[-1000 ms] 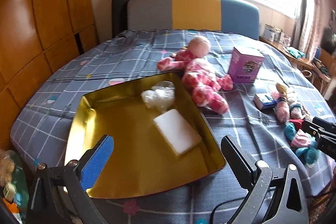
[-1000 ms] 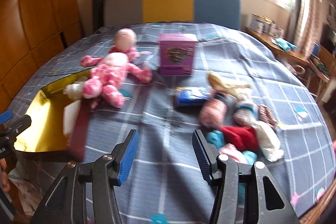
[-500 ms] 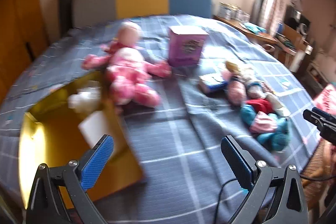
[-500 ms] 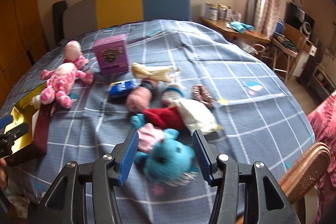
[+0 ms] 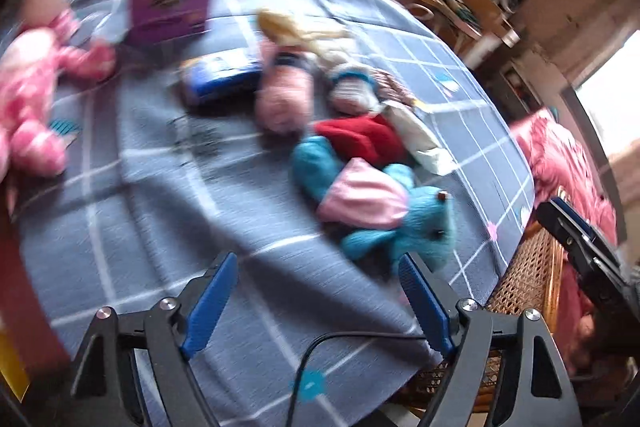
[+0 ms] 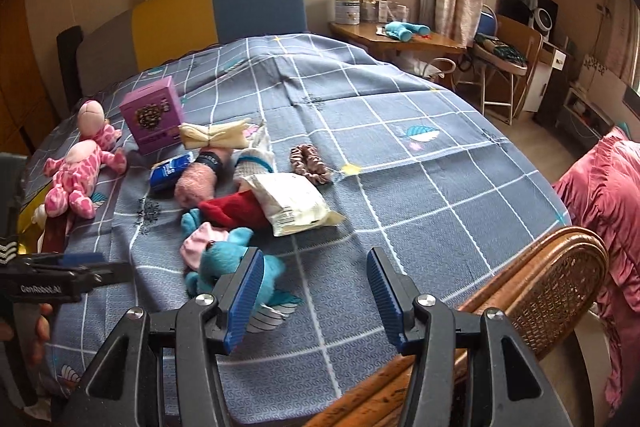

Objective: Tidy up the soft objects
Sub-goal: 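Grasp the blue teddy bear with pink cloth with the left tool, then carry the blue bear toward the tray with left tool while right tool grasps the brown scrunchie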

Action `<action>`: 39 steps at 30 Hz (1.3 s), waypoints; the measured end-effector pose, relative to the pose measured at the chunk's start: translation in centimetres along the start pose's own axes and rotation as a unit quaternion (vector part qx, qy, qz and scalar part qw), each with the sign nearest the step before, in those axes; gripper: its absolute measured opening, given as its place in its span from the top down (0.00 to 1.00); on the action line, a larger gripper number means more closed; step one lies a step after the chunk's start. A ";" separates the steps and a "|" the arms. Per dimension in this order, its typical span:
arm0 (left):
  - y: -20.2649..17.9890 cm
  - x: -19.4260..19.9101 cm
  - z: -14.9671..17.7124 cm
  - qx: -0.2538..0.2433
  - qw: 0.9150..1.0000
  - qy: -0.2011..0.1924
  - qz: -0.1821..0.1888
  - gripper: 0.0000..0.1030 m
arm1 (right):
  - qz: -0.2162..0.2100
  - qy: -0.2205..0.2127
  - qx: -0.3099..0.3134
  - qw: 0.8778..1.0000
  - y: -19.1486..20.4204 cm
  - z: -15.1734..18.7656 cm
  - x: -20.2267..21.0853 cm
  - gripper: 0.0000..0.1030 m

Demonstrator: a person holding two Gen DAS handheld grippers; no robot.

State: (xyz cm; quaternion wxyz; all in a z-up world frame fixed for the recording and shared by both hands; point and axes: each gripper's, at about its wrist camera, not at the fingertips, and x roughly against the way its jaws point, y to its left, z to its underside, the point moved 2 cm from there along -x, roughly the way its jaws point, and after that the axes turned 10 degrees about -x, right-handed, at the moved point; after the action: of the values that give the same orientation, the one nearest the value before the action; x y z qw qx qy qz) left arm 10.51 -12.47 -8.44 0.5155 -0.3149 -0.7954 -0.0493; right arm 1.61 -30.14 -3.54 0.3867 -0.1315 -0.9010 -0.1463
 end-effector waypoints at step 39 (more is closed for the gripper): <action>1.5 8.2 0.8 -0.048 0.987 -0.145 -0.057 0.75 | -0.040 0.065 -0.012 0.997 0.5 -3.6 -3.7 0.47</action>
State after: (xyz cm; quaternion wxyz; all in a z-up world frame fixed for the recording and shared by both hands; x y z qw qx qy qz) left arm 8.50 -7.30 -2.20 0.3750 -0.2973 -0.8752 -0.0707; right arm 6.63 -31.46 -3.83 0.4363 -0.0907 -0.8767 -0.1810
